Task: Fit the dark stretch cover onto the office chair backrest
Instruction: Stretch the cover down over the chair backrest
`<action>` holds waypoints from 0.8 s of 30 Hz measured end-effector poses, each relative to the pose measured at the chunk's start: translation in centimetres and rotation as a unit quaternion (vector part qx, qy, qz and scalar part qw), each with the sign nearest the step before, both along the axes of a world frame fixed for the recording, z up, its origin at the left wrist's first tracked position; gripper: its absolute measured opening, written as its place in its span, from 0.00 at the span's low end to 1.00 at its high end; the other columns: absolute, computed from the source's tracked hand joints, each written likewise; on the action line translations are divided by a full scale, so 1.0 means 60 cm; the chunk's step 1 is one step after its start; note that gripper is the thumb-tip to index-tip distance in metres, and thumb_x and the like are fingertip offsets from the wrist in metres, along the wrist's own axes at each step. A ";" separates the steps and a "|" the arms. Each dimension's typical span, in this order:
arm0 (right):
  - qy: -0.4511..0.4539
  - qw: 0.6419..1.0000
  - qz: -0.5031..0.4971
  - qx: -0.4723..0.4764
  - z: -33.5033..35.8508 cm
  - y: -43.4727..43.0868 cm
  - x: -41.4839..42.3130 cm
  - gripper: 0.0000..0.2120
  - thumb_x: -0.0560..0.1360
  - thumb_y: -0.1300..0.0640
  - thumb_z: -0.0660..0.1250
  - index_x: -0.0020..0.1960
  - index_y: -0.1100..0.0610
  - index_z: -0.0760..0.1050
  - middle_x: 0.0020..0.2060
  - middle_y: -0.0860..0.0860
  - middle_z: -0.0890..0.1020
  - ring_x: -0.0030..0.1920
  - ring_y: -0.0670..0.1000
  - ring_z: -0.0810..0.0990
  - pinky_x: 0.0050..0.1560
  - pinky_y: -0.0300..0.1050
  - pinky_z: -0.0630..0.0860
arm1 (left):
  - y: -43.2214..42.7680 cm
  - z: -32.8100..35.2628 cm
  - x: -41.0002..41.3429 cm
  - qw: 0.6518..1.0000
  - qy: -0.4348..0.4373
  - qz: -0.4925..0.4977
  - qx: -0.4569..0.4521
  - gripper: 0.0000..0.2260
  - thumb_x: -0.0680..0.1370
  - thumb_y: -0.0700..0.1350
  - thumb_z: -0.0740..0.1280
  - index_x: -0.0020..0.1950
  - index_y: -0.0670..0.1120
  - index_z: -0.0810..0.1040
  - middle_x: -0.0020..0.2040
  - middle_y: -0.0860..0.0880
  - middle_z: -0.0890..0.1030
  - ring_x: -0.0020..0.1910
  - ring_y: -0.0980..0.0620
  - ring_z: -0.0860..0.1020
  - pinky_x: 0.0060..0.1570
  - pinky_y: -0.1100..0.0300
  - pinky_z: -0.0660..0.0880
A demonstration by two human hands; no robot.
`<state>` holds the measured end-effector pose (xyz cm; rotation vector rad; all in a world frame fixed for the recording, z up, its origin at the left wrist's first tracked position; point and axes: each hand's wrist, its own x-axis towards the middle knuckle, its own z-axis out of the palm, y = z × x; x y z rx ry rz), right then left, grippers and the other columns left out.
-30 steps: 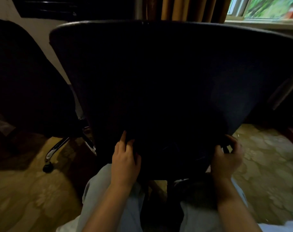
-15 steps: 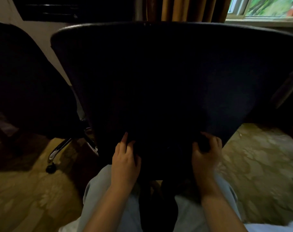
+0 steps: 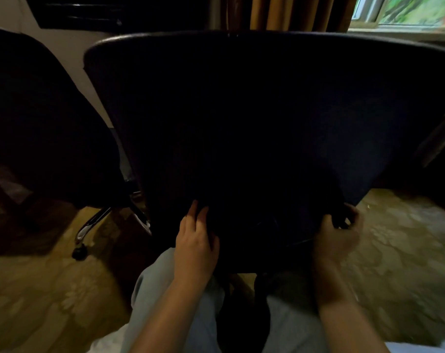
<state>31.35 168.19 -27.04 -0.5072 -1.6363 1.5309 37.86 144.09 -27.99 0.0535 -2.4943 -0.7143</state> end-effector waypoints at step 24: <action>-0.262 0.911 0.160 0.275 -0.053 0.118 -0.027 0.13 0.67 0.70 0.69 0.43 0.54 0.74 0.44 0.57 0.79 0.42 0.54 0.76 0.33 0.39 0.64 | -0.006 -0.001 0.000 1.000 -0.017 0.004 -0.015 0.27 0.73 0.40 0.71 0.71 0.40 0.68 0.70 0.41 0.68 0.68 0.45 0.65 0.65 0.57 0.61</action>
